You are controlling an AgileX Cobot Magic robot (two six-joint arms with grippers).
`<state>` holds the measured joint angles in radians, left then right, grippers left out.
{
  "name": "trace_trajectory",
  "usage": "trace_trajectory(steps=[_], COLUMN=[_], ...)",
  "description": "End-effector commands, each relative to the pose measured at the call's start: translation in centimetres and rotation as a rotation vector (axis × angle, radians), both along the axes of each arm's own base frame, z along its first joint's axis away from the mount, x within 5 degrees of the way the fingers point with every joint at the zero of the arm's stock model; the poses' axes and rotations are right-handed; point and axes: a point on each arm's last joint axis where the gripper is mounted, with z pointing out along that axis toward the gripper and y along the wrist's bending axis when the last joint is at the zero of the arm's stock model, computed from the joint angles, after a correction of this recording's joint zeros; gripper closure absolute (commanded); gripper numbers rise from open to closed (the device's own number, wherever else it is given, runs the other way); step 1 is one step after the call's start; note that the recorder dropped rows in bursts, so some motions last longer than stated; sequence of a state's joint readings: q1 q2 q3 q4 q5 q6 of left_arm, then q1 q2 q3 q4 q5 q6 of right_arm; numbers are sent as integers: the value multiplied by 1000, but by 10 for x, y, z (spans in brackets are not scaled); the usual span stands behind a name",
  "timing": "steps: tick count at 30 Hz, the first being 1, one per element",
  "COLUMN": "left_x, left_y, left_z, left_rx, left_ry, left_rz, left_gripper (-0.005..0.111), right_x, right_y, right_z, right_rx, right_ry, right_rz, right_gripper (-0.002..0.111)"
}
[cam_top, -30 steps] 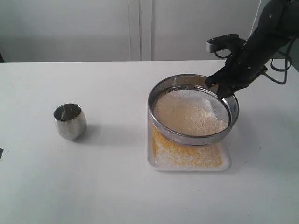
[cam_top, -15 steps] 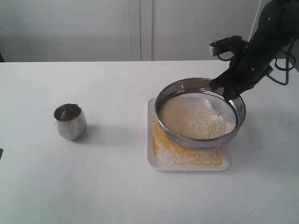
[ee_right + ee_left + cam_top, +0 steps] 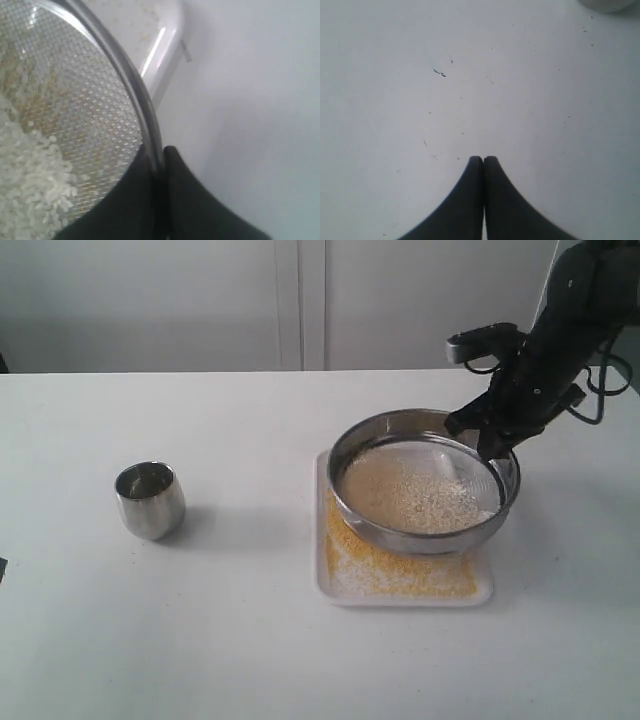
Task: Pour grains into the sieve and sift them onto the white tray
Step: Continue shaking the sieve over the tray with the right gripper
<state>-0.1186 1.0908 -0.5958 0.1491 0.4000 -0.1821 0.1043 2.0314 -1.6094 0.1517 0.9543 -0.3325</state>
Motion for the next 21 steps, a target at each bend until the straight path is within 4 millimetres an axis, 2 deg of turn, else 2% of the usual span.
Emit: trace_trajectory(steps=[1,2,4,5,7,8,11,12,14,15,18,19,20,21], left_x=[-3,-3,-3,-3,-3,-3,-3,-3,-3,-3,-3,-3,-3,-3], left_y=[1,1,1,1,1,1,1,1,1,1,1,1,1,1], left_z=[-1,-1,-1,-1,-1,-1,-1,-1,-1,-1,-1,-1,-1,-1], left_rx=[0,0,0,0,0,0,0,0,0,0,0,0,0,0], left_ry=[10,10,10,10,10,10,10,10,10,10,10,10,10,10], left_rz=[4,4,4,4,4,4,4,4,4,4,4,4,4,4], left_gripper=[107,107,107,107,107,107,107,107,107,107,107,107,107,107], right_x=[-6,-2,7,7,-5,-7,6,5,-5,-8,5,5,3,-4], right_y=[10,7,-2,0,14,15,-5,-4,10,13,-6,-4,1,13], right_z=[9,10,16,16,16,15,17,17,16,15,19,20,20,20], right_rx=[15,6,88,92,81,67,63,80,84,65,65,66,72,99], right_ry=[-16,-43,-87,-94,-47,-37,-80,-69,-25,-16,-86,-94,-82,-53], right_rz=[254,158,-225,-169,216,282,-216,-207,136,238,-247,-213,-90,125], right_gripper=[108,108,108,108,108,108,108,108,108,108,108,108,108,108])
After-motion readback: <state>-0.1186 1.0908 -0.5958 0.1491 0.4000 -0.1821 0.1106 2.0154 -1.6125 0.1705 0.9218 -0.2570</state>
